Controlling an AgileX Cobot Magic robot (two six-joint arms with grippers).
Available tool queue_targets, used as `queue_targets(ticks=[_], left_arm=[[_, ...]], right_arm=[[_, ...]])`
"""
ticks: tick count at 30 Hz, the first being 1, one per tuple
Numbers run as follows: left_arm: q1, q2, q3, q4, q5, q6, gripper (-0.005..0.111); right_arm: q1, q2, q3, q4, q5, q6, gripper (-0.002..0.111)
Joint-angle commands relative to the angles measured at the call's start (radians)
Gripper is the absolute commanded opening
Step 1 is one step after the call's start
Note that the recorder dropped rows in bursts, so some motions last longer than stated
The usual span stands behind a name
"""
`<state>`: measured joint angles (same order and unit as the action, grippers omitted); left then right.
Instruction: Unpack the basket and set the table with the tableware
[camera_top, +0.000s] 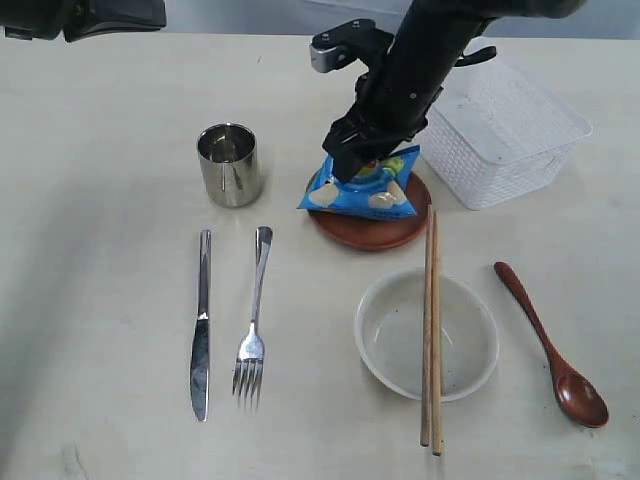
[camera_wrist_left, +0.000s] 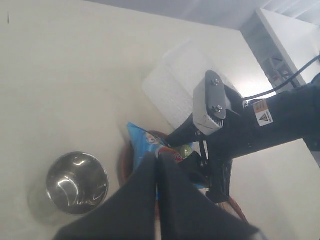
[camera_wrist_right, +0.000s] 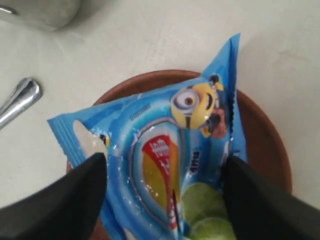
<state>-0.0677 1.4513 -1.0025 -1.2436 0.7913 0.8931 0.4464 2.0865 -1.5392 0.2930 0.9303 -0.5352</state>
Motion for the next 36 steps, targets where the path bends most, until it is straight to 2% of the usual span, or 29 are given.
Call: queue_targets(ticks=[1, 4, 6, 10, 11, 17, 20, 23, 25, 27, 31, 36], left_arm=[[0.003, -0.01, 0.002, -0.012, 0.035, 0.025, 0.0], [0.003, -0.01, 0.002, 0.034, 0.084, 0.018, 0.0], [0.003, -0.017, 0.005, 0.077, 0.103, -0.013, 0.0], [0.003, -0.073, 0.065, 0.119, 0.061, -0.042, 0.0], [0.003, -0.102, 0.095, 0.119, 0.036, -0.042, 0.0], [0.003, -0.262, 0.314, 0.125, -0.124, -0.014, 0.0], [0.003, -0.337, 0.409, 0.125, -0.205, -0.011, 0.0], [0.003, -0.413, 0.465, 0.123, -0.251, -0.011, 0.0], [0.003, -0.452, 0.484, 0.123, -0.263, -0.011, 0.0], [0.003, -0.477, 0.497, 0.123, -0.261, -0.011, 0.0], [0.003, -0.484, 0.499, 0.123, -0.178, 0.061, 0.0], [0.003, -0.484, 0.499, 0.168, -0.15, 0.042, 0.0]], right_arm=[[0.0, -0.035, -0.005, 0.001, 0.014, 0.022, 0.064], [0.0, -0.074, -0.005, 0.001, 0.017, 0.033, 0.06], [-0.002, -0.107, -0.005, -0.006, 0.041, 0.036, 0.049], [-0.002, -0.177, -0.005, -0.009, 0.106, 0.094, 0.005], [-0.002, -0.197, -0.005, -0.009, 0.115, 0.118, 0.0], [-0.002, -0.371, 0.059, -0.086, 0.124, 0.24, 0.0], [-0.031, -0.505, 0.217, -0.175, 0.051, 0.345, 0.0], [-0.105, -0.653, 0.4, -0.189, 0.025, 0.407, 0.001], [-0.163, -0.745, 0.508, -0.189, 0.028, 0.413, 0.002], [-0.21, -0.809, 0.61, -0.189, 0.028, 0.399, 0.009], [-0.222, -0.875, 0.762, -0.189, -0.011, 0.397, 0.022], [-0.221, -0.883, 0.893, -0.172, -0.095, 0.407, 0.022]])
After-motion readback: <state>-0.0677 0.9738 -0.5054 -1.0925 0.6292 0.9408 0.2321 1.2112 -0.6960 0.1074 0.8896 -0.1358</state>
